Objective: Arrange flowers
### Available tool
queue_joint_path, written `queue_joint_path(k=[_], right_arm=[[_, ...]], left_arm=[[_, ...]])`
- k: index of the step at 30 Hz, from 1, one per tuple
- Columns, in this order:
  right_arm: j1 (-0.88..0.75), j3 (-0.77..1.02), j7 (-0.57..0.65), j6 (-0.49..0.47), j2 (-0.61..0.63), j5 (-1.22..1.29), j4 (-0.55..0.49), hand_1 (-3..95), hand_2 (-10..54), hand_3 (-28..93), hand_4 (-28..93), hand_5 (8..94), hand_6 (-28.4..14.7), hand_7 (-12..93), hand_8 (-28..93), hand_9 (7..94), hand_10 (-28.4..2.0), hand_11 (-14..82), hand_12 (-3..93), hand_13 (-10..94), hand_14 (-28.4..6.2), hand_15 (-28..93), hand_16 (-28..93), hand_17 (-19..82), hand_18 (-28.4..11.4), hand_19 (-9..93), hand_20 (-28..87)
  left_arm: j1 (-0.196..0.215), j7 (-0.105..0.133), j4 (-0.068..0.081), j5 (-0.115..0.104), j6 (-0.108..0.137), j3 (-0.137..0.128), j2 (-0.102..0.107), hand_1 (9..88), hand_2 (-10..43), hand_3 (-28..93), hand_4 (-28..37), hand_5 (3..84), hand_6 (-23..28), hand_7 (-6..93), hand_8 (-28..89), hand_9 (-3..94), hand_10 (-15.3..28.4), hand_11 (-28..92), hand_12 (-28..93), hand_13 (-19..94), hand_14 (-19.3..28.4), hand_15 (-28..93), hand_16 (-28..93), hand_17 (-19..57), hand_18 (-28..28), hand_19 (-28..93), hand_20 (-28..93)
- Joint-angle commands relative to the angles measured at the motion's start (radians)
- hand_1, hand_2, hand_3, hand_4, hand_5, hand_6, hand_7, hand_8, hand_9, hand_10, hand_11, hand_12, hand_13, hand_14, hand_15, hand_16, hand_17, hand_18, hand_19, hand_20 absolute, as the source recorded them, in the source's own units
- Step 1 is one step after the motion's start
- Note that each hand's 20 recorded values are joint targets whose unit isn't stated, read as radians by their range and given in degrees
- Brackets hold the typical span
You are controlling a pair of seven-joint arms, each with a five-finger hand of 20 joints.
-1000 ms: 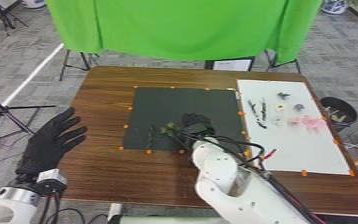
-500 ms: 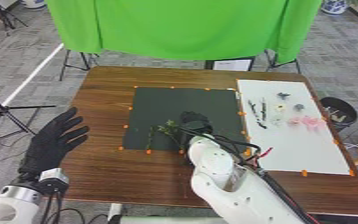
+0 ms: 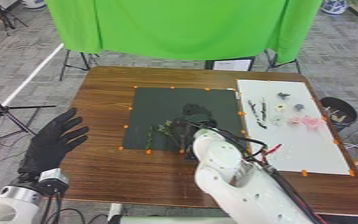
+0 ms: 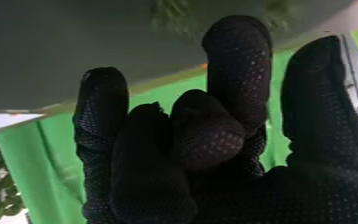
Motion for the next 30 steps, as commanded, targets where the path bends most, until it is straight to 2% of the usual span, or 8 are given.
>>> queue_joint_path(k=[1,4,7,9,15,22,28,30], right_arm=[[0.018,0.061,-0.029,0.020,0.076,0.022,-0.089,12.2,1.0,83,-21,85.1,1.0,53,-2,90.2,-9.2,59.1,44.4,86,-8.5,82,34,40,-19.4,87,17],[0.029,0.116,-0.011,0.028,0.138,0.038,-0.093,12.1,0.8,82,-22,77.9,-1.1,52,-5,82.4,-11.7,59.2,43.9,79,-10.2,82,33,34,-19.2,83,21],[0.053,0.156,0.016,0.035,0.207,0.039,-0.060,14.2,-7.7,79,-25,69.4,-3.1,54,-9,73.6,-13.8,61.8,46.5,72,-11.6,85,35,32,-19.8,81,28],[0.069,0.166,0.041,0.039,0.254,0.035,-0.035,14.6,-9.4,78,-28,64.4,-3.9,54,-11,69.5,-14.5,62.7,47.9,69,-12.4,86,36,31,-20.1,81,31],[0.095,0.190,0.086,-0.052,0.318,0.038,0.036,16.3,-9.5,74,-28,58.1,-5.7,41,-12,60.0,-15.8,61.4,45.7,63,-12.3,84,34,28,-20.8,79,32],[0.109,0.184,0.113,-0.109,0.329,0.059,0.112,16.7,-9.5,67,-28,56.5,-6.6,37,-11,57.3,-16.0,60.2,44.2,61,-12.6,81,34,27,-21.1,78,32],[0.110,0.166,0.108,-0.111,0.337,0.048,0.164,17.9,-9.5,65,-28,56.7,-6.3,40,-11,58.2,-15.7,61.1,44.0,62,-12.6,82,33,27,-21.2,78,32],[0.118,0.157,0.109,-0.112,0.334,0.040,0.185,18.0,-9.5,65,-28,56.8,-6.2,41,-11,58.4,-15.7,61.2,44.0,62,-12.6,82,33,27,-21.2,78,33]], left_arm=[[0.014,-0.002,-0.002,0.001,-0.007,-0.006,-0.010,24.1,-5.4,71,-28.3,26.4,3.7,20.1,-11,22.4,11.8,21,17,18,15.9,40,-1,-9.3,21.3,44,13],[0.021,0.000,-0.005,0.000,-0.002,-0.010,-0.015,24.1,-5.4,71,-28.3,26.4,3.8,20.1,-11,22.4,11.8,21,17,18,15.9,40,-1,-9.3,21.3,44,13],[0.032,0.000,-0.009,0.008,-0.004,-0.018,-0.020,24.2,-5.6,71,-28.3,26.5,3.8,20.0,-11,22.4,11.8,21,17,18,15.9,40,-1,-9.3,21.3,44,13],[0.033,0.002,-0.009,0.004,-0.001,-0.018,-0.020,24.4,-5.8,71,-28.3,26.4,3.8,20.0,-11,22.4,11.8,21,17,18,15.8,40,-1,-9.3,21.3,44,13],[0.043,0.006,-0.011,0.005,-0.002,-0.022,-0.024,24.6,-5.9,71,-28.3,26.4,3.8,20.1,-11,22.4,11.7,21,17,18,15.8,40,-1,-9.3,21.3,44,13],[0.035,0.007,-0.006,0.004,-0.008,-0.017,-0.021,24.6,-5.8,71,-28.3,26.4,3.8,20.0,-11,22.4,11.7,22,17,18,15.8,40,-1,-9.3,21.3,44,13],[0.036,0.008,-0.005,0.001,-0.014,-0.020,-0.017,24.6,-5.8,71,-28.3,26.4,3.8,20.0,-11,22.3,11.7,21,17,18,15.8,40,-1,-9.3,21.3,44,13],[0.037,0.013,-0.005,-0.001,-0.008,-0.019,-0.014,24.6,-5.7,71,-28.3,26.4,3.8,20.0,-11,22.3,11.7,21,17,18,15.8,40,-1,-9.3,21.3,44,13]])
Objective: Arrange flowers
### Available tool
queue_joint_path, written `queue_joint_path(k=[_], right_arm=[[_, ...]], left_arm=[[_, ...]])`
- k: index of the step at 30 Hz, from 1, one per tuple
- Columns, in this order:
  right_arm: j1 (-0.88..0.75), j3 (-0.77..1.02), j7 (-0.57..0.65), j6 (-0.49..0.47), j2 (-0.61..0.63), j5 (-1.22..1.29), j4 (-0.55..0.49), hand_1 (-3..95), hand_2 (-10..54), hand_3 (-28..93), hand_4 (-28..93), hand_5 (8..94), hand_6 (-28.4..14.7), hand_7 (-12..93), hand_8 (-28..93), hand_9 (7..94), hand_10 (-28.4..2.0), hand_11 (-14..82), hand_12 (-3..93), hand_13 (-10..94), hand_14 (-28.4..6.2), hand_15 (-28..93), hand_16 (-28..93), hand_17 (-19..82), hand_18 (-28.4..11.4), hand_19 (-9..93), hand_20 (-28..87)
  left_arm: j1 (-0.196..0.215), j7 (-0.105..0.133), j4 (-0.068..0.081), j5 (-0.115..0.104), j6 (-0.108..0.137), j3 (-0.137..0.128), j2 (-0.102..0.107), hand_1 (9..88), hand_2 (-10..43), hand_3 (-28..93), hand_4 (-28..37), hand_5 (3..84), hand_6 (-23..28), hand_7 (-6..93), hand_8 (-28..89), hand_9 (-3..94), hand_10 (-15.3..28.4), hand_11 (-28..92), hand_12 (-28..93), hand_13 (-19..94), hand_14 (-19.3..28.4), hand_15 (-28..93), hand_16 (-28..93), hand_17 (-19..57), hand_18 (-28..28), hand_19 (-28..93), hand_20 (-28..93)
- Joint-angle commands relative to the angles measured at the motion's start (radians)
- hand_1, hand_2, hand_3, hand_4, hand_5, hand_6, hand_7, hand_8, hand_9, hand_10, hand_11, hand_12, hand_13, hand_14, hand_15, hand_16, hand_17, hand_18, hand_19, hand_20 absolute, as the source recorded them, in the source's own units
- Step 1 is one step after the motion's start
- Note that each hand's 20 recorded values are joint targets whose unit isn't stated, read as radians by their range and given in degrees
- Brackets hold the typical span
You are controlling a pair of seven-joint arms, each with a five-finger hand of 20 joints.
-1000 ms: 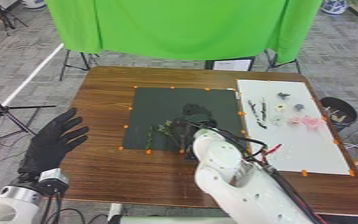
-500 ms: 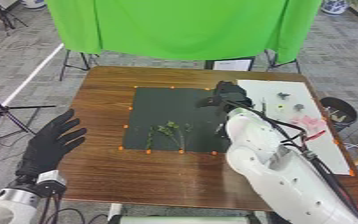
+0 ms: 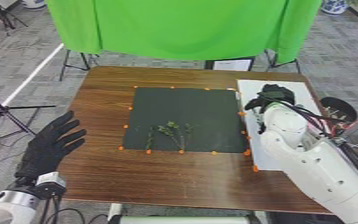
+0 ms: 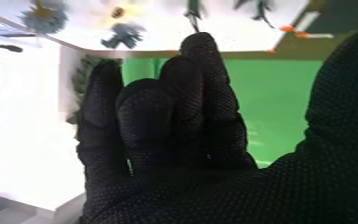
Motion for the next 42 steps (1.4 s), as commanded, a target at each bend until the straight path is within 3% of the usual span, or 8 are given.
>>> queue_joint_path(k=[1,8,14,19,22,29,33,42], right_arm=[[0.012,-0.023,0.015,-0.012,0.008,-0.016,0.057,17.6,-9.5,65,-28,56.9,-6.2,41,-11,58.5,-15.7,61.3,44.0,62,-12.6,82,33,27,-21.2,78,33],[0.031,-0.045,0.023,-0.022,0.012,-0.017,0.100,15.6,-9.5,68,-28,57.6,-5.9,42,-12,59.1,-15.6,61.4,43.7,62,-12.5,82,33,27,-21.3,78,33],[0.031,-0.076,-0.067,-0.008,0.016,-0.060,0.131,15.4,-9.5,72,-28,59.8,-5.2,42,-12,61.7,-15.3,61.0,43.4,64,-11.9,82,32,27,-20.9,77,32],[0.023,-0.094,-0.127,-0.017,0.011,-0.016,0.146,29.9,-9.5,73,-28,65.9,-1.7,43,-12,69.5,-12.0,59.2,43.2,69,-9.0,81,33,29,-18.8,76,33],[0.015,-0.084,-0.140,-0.016,0.001,0.039,0.157,41.6,-9.5,64,-28,68.3,0.7,42,9,73.0,-10.1,59.0,42.7,72,-7.5,80,34,30,-17.6,76,34],[-0.022,-0.044,-0.181,-0.047,-0.002,0.101,0.150,48.3,-9.5,68,-28,75.7,2.6,41,10,80.6,-7.8,57.2,42.4,76,-6.5,80,34,31,-16.4,75,35],[-0.034,-0.042,-0.191,0.001,0.005,0.092,0.139,48.2,-9.5,73,-28,77.9,3.2,42,11,82.5,-6.8,57.5,42.4,78,-6.3,80,34,31,-16.0,75,35],[-0.020,-0.054,-0.231,0.141,0.037,-0.059,0.061,44.1,-9.5,86,-28,74.9,1.0,47,17,80.9,-7.9,61.5,47.5,77,-6.8,84,36,31,-15.7,75,37]], left_arm=[[0.008,0.002,-0.002,-0.004,-0.009,-0.003,0.000,24.5,-5.7,71,-28.3,26.4,3.8,20.0,-11,22.3,11.7,21,17,18,15.8,40,-1,-9.3,21.3,44,13],[0.002,0.000,0.002,-0.003,-0.014,0.000,0.002,24.5,-5.6,71,-28.3,26.4,3.8,19.9,-11,22.3,11.7,22,17,18,15.8,40,-1,-9.3,21.3,43,13],[0.002,-0.003,0.003,-0.002,-0.013,0.002,0.001,24.5,-5.6,71,-28.3,26.4,3.7,19.9,-11,22.4,11.8,21,17,18,15.8,40,-1,-9.3,21.3,43,13],[-0.002,-0.005,0.004,-0.003,-0.015,0.004,0.001,24.5,-5.5,71,-28.3,26.4,3.7,19.9,-11,22.4,11.8,21,17,18,15.8,40,-1,-9.3,21.3,43,13],[-0.004,-0.007,0.004,-0.002,-0.017,0.006,-0.001,24.5,-5.5,71,-28.3,26.4,3.8,19.9,-11,22.4,11.8,21,17,18,15.8,40,-1,-9.3,21.3,43,13],[-0.003,-0.015,0.005,-0.003,-0.017,0.003,-0.006,24.1,-4.9,71,-28.3,26.4,3.8,20.0,-11,22.5,11.9,21,17,18,15.8,40,-1,-9.3,21.3,43,13],[0.002,-0.013,0.003,-0.004,-0.015,0.001,-0.009,24.0,-4.6,71,-28.3,26.5,3.8,19.9,-11,22.7,11.9,21,17,18,15.9,40,-1,-9.2,21.3,44,13],[0.005,-0.008,0.002,-0.002,-0.013,-0.001,-0.012,23.8,-4.5,71,-28.3,26.5,3.8,20.0,-11,22.7,11.9,21,17,19,16.0,40,-1,-9.2,21.3,44,13]])
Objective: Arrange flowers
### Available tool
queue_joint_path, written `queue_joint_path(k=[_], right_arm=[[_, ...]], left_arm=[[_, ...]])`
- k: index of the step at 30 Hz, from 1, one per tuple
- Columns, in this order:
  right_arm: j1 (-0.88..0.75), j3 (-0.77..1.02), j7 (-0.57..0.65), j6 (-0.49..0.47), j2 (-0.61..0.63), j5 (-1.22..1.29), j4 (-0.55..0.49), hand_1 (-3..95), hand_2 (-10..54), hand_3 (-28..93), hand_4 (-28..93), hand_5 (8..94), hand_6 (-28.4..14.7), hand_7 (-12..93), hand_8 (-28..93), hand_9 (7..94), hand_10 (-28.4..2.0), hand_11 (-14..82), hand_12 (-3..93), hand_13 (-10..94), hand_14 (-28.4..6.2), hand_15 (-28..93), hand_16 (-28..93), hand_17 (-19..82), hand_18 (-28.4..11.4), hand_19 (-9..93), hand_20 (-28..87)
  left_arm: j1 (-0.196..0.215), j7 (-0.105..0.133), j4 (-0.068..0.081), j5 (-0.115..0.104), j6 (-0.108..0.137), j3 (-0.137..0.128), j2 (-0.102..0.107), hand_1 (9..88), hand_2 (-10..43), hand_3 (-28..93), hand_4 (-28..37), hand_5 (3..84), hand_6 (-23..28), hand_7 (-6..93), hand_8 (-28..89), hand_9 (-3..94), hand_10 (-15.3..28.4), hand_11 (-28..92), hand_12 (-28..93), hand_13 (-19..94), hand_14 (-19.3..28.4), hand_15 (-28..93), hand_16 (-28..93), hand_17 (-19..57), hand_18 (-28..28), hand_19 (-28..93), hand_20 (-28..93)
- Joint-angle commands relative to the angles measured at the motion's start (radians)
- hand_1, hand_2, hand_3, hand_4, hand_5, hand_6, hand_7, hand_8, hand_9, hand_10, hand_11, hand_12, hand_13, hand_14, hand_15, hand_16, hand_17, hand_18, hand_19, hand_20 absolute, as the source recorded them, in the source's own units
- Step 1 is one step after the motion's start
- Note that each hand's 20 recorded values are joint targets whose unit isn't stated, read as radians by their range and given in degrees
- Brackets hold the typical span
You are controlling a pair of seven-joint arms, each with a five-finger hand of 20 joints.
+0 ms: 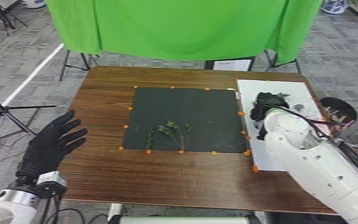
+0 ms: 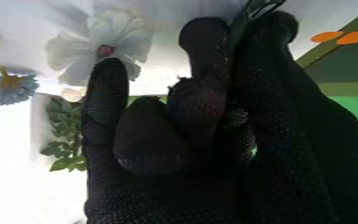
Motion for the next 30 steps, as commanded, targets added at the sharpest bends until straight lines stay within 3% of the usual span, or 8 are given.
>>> queue_joint_path(k=[1,13,21,30], right_arm=[[-0.023,-0.029,-0.040,0.073,0.024,-0.133,-0.071,44.0,-9.5,86,-28,74.9,1.0,48,17,80.8,-7.9,61.8,47.2,77,-6.9,84,36,31,-15.8,75,37],[-0.016,-0.020,-0.029,0.142,0.044,-0.128,-0.211,43.4,-9.5,86,-28,75.2,0.6,48,17,80.7,-8.2,63.3,45.8,77,-7.0,85,36,31,-15.9,75,37],[-0.112,0.020,0.011,0.102,-0.010,-0.051,-0.319,43.1,-9.5,86,-27,75.4,0.5,48,18,81.0,-8.5,63.4,45.3,77,-7.2,86,35,31,-16.3,76,37],[-0.196,0.012,0.024,0.049,-0.074,-0.039,-0.368,43.1,-9.5,85,-25,76.7,0.2,46,19,81.6,-8.7,63.2,44.8,78,-7.5,86,35,31,-16.9,77,37]], left_arm=[[0.012,-0.003,-0.001,-0.002,-0.005,-0.004,-0.011,23.8,-4.5,71,-28.3,26.5,3.8,20.0,-11,22.7,11.9,21,17,19,16.0,40,-1,-9.3,21.3,44,13],[0.011,-0.010,-0.002,-0.004,-0.006,-0.007,-0.012,23.7,-4.4,71,-28.3,26.4,3.8,19.8,-11,22.6,11.9,21,17,18,16.0,40,-1,-9.4,22.0,43,12],[0.008,-0.012,0.000,-0.005,-0.010,-0.007,-0.011,23.7,-4.3,71,-28.3,26.4,3.8,19.9,-11,22.7,11.9,22,17,18,16.0,40,-1,-9.5,21.9,43,12],[0.000,-0.018,0.005,-0.005,-0.015,-0.004,-0.011,23.6,-4.2,71,-28.3,26.4,3.8,20.0,-11,22.7,11.9,22,17,18,16.1,40,-1,-9.5,21.8,43,12]])
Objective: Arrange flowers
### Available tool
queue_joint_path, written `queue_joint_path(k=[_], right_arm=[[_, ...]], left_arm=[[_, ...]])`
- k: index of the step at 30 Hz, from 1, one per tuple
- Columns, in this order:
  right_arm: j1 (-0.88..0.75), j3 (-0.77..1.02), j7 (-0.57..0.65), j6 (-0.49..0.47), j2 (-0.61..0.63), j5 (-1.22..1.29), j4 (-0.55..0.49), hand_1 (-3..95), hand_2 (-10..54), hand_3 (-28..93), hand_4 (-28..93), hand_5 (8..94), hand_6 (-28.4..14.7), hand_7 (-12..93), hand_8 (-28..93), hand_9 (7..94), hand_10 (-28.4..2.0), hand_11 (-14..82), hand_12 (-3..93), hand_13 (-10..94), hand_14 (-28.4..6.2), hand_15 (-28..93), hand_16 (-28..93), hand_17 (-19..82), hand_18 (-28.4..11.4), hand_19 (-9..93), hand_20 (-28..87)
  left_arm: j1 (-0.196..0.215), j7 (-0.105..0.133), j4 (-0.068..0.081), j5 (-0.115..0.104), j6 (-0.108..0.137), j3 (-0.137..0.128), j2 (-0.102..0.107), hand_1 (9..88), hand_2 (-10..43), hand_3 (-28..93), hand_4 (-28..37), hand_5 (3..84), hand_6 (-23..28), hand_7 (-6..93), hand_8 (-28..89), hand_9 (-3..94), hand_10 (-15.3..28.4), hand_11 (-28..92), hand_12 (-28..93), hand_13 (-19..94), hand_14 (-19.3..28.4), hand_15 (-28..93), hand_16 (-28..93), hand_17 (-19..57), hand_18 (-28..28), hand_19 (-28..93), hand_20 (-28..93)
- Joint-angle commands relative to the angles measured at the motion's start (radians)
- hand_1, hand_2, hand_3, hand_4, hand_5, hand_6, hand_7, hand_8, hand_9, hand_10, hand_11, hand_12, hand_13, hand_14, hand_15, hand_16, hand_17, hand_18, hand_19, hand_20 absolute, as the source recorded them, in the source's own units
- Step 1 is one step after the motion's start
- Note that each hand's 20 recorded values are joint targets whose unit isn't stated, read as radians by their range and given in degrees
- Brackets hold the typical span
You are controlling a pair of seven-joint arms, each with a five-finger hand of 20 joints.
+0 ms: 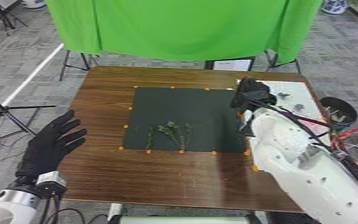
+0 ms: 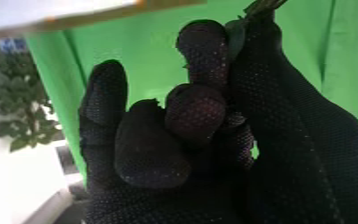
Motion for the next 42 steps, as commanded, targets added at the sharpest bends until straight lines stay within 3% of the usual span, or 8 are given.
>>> queue_joint_path(k=[1,20,42], right_arm=[[-0.083,-0.028,-0.017,-0.048,-0.058,0.003,-0.025,43.1,-9.5,85,-25,76.8,0.3,46,19,81.7,-8.7,63.1,44.7,78,-7.5,86,35,31,-16.9,77,37],[-0.107,-0.067,-0.045,-0.067,-0.096,-0.003,0.010,42.8,-9.5,85,-25,77.5,0.1,45,19,81.9,-8.9,62.3,44.5,78,-7.6,85,35,31,-16.8,77,35],[-0.125,-0.050,-0.040,-0.127,-0.103,-0.001,0.039,37.1,-9.5,83,-26,76.7,0.1,43,17,80.8,-9.4,61.1,44.7,77,-7.8,84,35,30,-16.9,76,34]], left_arm=[[-0.001,-0.014,0.006,-0.004,-0.014,0.001,-0.008,23.7,-4.1,71,-28.3,26.4,3.8,20.0,-11,22.7,11.9,22,17,19,16.1,40,-1,-9.5,21.8,43,12],[-0.002,-0.012,0.009,-0.008,-0.008,0.009,-0.003,23.8,-4.0,71,-28.3,26.3,3.8,20.1,-11,22.7,11.9,22,17,19,16.1,40,-1,-9.5,21.8,43,12],[-0.012,-0.018,0.012,-0.004,-0.017,0.012,-0.004,23.9,-3.6,72,-28.3,26.3,3.7,20.1,-11,22.7,11.9,21,17,19,16.1,40,-1,-9.5,21.7,43,12]])
